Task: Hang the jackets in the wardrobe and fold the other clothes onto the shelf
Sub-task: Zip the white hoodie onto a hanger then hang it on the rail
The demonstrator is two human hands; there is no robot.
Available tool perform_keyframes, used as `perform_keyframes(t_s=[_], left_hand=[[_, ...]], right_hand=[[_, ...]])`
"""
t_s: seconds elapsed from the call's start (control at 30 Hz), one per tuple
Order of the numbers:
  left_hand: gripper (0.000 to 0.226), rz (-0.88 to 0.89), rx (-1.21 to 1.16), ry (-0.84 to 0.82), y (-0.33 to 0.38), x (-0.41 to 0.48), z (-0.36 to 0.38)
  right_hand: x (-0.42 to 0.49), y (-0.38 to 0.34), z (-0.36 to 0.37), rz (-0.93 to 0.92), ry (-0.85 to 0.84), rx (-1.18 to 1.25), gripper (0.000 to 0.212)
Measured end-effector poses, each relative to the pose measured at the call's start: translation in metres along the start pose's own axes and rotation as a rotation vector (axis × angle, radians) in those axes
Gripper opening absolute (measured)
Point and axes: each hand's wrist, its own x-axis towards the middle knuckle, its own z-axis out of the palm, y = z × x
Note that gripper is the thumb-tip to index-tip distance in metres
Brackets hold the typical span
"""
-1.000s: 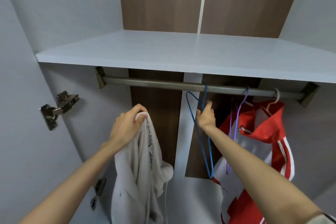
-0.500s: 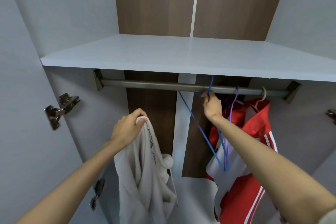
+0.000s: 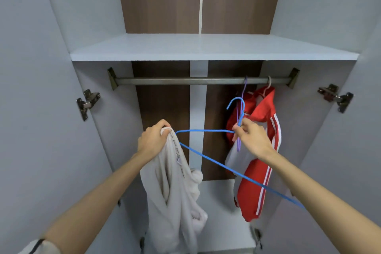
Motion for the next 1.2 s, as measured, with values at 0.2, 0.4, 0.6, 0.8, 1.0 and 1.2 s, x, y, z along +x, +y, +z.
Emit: perform_keyframes(t_s=[0.2,0.4,0.6,0.8,1.0,1.2], left_hand=[[0.015,-0.076,0.055,-0.049,0.01,-0.027,0.02],[0.014,-0.01,0.063,-0.101,0.047,-0.045,0.035],[0.015,0.099,-0.064,-0.083,0.096,-0.057,0.028],[0.007,0.147,-0.471,-0.12,0.157,-0.083,0.005],[0.008,0.137,-0.624,-0.221,0.172,-0.11,-0.002],[0.046,0.265,-0.182,-0.192,0.148,-0.098,-0.028]], right_hand=[[-0.069,0.005,-0.035,0.149,-0.024,-0.056,0.025],[-0.098,0.012,-0.044,0.168,-0.114,0.025,0.02],[-0.106,0.018,-0.033,0.118,-0.135,0.062,0.024],[-0.102,0.015,-0.008,0.211,-0.019,0.239,0.016],[-0.092,-0.007,-0.017,0.012,0.188,0.54,0.017],[-0.081,-0.027,-0.048,-0.196,0.336,0.637,0.016]])
